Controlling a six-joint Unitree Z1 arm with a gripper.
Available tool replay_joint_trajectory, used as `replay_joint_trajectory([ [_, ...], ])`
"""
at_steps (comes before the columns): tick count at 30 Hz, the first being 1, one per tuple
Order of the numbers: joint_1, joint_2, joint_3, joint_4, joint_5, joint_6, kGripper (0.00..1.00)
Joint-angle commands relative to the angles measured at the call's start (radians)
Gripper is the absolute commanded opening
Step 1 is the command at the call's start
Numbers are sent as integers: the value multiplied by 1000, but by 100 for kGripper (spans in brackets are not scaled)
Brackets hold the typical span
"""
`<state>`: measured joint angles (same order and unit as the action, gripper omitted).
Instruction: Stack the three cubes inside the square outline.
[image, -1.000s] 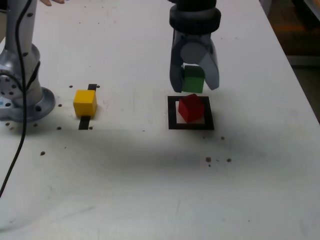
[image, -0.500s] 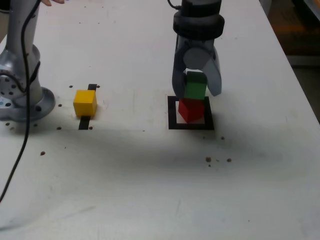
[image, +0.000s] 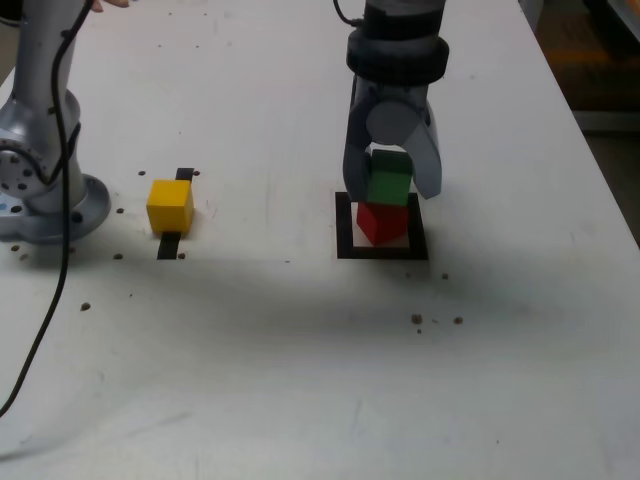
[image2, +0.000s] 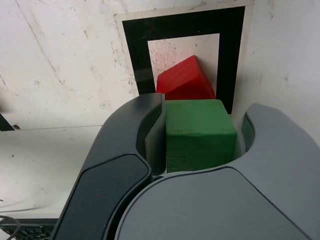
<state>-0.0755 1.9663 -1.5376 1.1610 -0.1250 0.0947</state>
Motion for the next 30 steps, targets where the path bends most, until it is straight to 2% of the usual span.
replay_joint_trajectory([
  [1, -1, 4, 2, 0, -5, 2, 46],
  [22, -1, 16, 3, -1, -14, 18, 74],
  [26, -1, 7, -5, 3, -1, 19, 80],
  [30, -1, -18, -15, 8, 32, 19, 84],
])
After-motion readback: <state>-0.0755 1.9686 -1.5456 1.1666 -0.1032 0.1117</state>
